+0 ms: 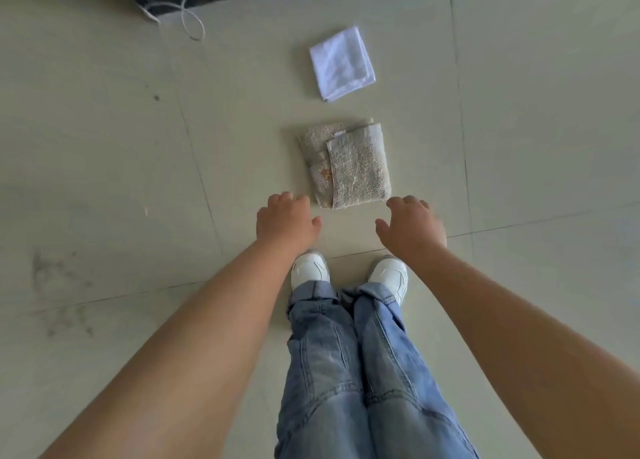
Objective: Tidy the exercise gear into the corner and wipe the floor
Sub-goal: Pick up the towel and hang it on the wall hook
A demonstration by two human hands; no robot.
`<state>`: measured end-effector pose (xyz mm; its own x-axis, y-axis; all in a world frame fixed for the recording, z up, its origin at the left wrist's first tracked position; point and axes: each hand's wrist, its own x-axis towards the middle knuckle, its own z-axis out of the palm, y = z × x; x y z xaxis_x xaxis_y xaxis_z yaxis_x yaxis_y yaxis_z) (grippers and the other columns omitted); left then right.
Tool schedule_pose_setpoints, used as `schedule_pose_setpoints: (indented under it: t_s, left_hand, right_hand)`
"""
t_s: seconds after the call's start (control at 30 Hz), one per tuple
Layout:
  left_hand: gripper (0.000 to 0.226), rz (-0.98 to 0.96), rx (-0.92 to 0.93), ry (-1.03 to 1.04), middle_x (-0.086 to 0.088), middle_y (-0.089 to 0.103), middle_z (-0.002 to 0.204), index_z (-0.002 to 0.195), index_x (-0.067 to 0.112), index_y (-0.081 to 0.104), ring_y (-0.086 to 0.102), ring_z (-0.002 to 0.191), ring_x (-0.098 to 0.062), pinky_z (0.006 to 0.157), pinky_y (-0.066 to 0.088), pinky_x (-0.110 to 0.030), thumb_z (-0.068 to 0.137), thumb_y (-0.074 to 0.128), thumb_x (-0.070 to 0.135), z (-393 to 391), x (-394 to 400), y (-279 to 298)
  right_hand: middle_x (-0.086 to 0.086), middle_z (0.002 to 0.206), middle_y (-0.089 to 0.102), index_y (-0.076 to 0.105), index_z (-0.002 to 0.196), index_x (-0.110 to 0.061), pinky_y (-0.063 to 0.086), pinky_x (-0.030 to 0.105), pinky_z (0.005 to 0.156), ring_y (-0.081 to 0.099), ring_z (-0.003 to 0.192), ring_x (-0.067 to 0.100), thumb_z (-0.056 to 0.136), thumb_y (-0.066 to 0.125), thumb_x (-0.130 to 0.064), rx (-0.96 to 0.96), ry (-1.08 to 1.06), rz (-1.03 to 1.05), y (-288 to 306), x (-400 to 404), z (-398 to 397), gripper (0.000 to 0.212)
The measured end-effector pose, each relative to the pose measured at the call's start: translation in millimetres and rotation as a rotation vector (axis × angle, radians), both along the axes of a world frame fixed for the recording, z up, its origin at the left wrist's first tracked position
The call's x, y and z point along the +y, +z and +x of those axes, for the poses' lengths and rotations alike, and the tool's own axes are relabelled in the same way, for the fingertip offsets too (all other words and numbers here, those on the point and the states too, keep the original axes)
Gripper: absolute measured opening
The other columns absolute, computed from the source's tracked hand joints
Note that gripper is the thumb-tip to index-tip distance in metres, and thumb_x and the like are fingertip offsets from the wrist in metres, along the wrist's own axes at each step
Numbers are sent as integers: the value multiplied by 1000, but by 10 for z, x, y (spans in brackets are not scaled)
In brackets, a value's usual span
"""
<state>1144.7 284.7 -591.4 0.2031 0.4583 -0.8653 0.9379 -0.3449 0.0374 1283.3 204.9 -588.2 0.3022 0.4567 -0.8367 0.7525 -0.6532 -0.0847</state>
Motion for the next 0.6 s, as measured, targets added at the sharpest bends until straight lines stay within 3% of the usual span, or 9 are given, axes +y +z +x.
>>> schedule_pose_setpoints:
  t_s: [0.17,0.3,0.47,0.6]
  left_hand:
    - [39,-43,2,16,-13,49,134,128,7,52,41,129,-31,99,40,-37,97,44,29,162,-182,-1227]
    - [37,-24,-10,55,-15,53,129,119,4,58,47,123,-32,94,44,-37,96,47,31,332,-323,-1858]
    - [26,63,2,162,-16,63,117,112,4,64,56,113,-33,87,46,-37,97,48,18,405,-424,-2215]
    - [30,65,-44,260,-22,65,107,100,-4,64,59,104,-39,82,48,-39,97,48,21,393,-426,-2056]
  right_hand:
    - [12,124,54,52,121,-6,36,38,100,45,122,30,94,47,-21,-102,-10,-19,-1283,-201,25,32]
    - [12,127,53,52,125,-10,33,38,102,43,123,30,94,49,-18,-153,-93,43,-1945,-226,62,32]
    - [13,112,59,62,106,-4,33,36,96,48,112,31,91,46,-5,-185,-74,138,-2229,-212,175,23]
    - [11,107,64,68,104,-5,33,34,93,49,111,29,90,47,-5,-163,-42,189,-2067,-239,273,25]
